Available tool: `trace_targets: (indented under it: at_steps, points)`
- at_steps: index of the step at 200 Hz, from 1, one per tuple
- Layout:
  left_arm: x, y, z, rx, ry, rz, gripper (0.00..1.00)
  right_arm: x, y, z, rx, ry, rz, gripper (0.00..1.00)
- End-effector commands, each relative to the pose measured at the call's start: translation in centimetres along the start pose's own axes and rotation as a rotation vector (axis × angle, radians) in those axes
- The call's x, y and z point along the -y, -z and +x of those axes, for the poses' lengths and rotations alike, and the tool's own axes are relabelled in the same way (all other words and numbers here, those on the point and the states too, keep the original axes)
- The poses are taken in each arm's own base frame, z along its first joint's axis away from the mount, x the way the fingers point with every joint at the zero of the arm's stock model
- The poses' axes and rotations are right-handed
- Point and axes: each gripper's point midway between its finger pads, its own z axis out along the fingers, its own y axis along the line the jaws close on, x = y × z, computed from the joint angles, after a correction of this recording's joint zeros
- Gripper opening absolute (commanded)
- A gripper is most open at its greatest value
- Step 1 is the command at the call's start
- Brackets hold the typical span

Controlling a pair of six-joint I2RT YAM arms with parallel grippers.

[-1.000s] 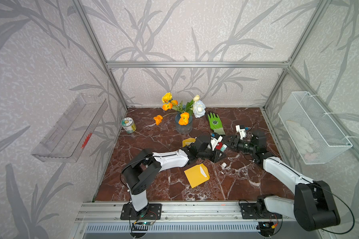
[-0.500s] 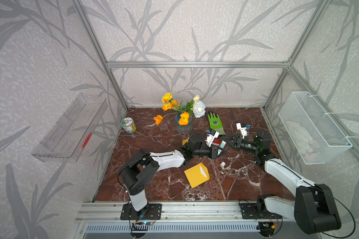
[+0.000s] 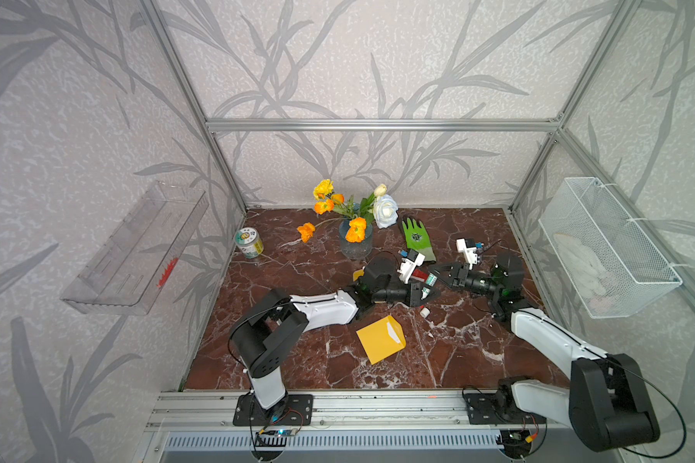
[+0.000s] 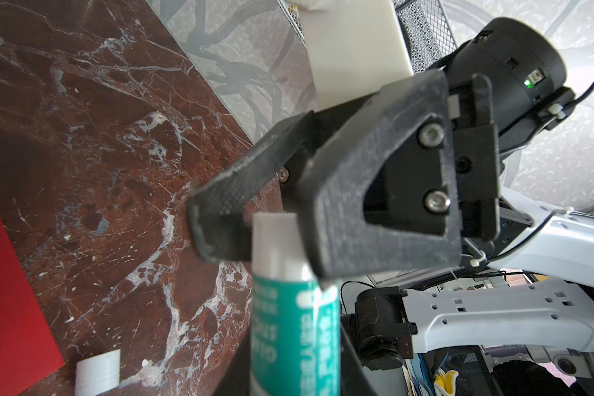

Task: Seal the envelope with a glue stick
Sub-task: Unscrew the glue stick.

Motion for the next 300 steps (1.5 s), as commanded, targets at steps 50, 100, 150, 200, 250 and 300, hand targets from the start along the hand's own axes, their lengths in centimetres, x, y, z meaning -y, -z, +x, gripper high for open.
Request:
trace_targets:
  at_steps: [50,100,150,200,250,300]
  points:
    - [0.5,0.2,-0.4,0.012,-0.074,-0.032,0.0,2.2,-0.1,0.6,-0.016,-0.045,0.098,0.2]
    - [-0.8,-0.4,1.6,-0.059,-0.291,-0.297,0.0,7.6,-0.5,1.7,-0.027,-0.127,0.434,0.14]
    - [-2.6,-0.1,1.6,-0.03,-0.459,-0.574,0.0,10.7,-0.5,2.5,0.028,-0.159,0.72,0.14]
    - [-2.2,-0.5,1.0,-0.016,-0.432,-0.591,0.0,9.7,-1.8,2.5,0.029,-0.083,0.736,0.33]
    - [-0.3,0.3,0.9,-0.014,-0.335,-0.434,0.0,5.5,-3.3,2.5,0.009,-0.028,0.441,0.67]
    - [-0.5,1.0,0.6,-0.025,-0.275,-0.39,0.0,2.7,-3.2,3.4,-0.056,-0.039,0.288,0.62]
